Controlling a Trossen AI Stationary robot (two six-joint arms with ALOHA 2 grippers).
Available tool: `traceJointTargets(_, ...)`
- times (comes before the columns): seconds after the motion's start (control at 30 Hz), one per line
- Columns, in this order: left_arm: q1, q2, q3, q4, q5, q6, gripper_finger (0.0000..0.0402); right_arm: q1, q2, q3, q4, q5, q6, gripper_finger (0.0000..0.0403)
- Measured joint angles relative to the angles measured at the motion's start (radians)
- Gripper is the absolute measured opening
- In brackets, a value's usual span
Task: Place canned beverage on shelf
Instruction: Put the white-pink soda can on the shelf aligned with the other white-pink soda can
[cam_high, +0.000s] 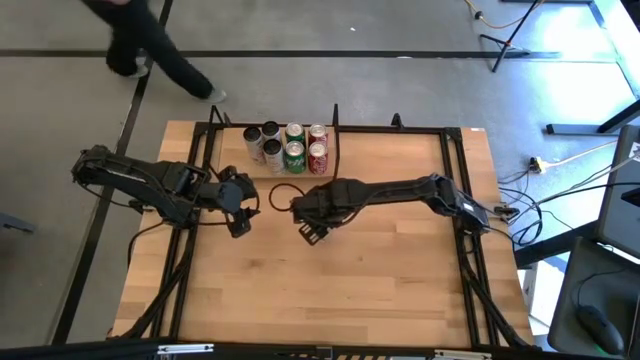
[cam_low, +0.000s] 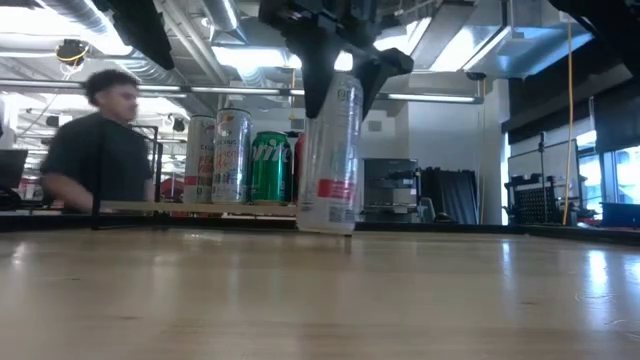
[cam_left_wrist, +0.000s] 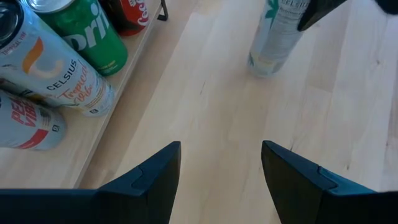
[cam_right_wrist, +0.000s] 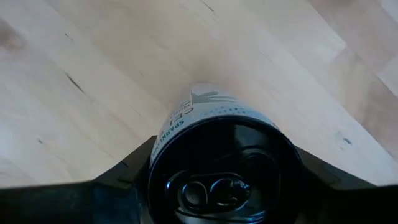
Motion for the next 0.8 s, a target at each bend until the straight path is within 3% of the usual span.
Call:
traceJointTargets(0.2,0.000,0.000,0.000,0.000,0.002,0.002,0.0211,0.009,0.019,-0.002,0.041,-0.015,-0.084,0.0224)
traceJointTargets(0.4,0.000,0.000,0.000,-0.009,0.061,0.084,0.0211,0.074,0.022,-0.001,0.102,-0.026,-0.621,0.0224)
traceJointTargets(0.53,0.000,0.000,0.000,-0.009,0.086,0.140,0.0211,0.108,0.022,-0.001,0.083,-0.112,-0.940,0.0224)
traceJointTargets(0.8,0.000,0.000,0.000,-0.008,0.101,0.185,0.0211,0.160,0.044,0.003,0.152,-0.090,-1.275,0.0224)
